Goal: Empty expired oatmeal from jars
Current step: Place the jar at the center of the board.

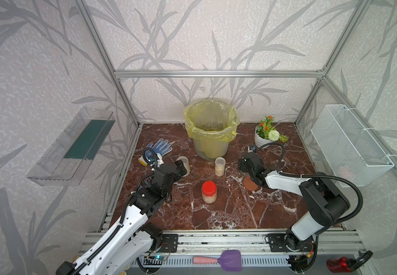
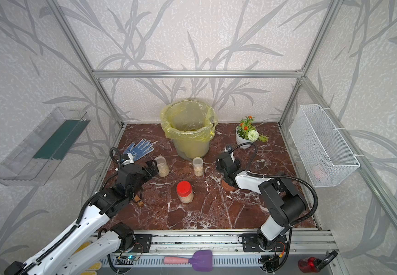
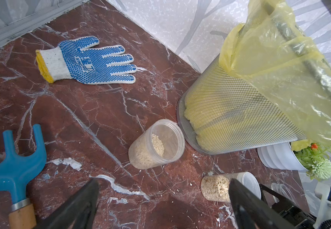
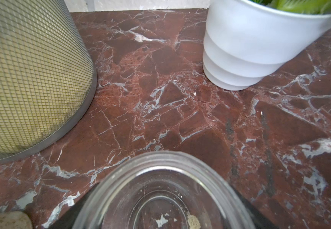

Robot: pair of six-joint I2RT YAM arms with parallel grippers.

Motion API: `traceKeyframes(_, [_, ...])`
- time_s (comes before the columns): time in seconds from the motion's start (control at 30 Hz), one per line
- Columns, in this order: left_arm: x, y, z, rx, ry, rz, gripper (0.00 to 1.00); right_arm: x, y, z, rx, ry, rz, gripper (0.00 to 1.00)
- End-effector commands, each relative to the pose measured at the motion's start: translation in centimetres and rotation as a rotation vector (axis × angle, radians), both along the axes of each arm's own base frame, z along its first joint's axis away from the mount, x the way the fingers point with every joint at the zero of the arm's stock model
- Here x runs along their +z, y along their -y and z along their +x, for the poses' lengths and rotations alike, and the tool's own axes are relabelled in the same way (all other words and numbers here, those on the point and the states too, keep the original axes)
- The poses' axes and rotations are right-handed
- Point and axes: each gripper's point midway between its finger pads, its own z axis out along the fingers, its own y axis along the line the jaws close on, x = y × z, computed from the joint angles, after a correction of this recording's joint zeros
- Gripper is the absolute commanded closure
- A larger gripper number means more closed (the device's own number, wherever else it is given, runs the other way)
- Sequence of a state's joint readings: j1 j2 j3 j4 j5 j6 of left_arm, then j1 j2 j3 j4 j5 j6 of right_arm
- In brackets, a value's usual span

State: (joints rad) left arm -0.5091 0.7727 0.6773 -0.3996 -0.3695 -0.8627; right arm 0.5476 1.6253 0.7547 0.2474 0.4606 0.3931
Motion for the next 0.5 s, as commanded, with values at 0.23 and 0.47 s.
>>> traceKeyframes(0.23, [-1.0, -0.9, -0.4, 0.02, -0.022, 0.052, 0.01, 1.9, -0.5, -0.6, 0.032, 0.017, 0.02, 0.01])
traceKeyframes(0.47, [-1.3, -1.1, -0.5, 0.018, -0.027, 0.071, 0.01, 2.5, -0.5, -0.7, 0.041, 0.027, 0.005, 0.01])
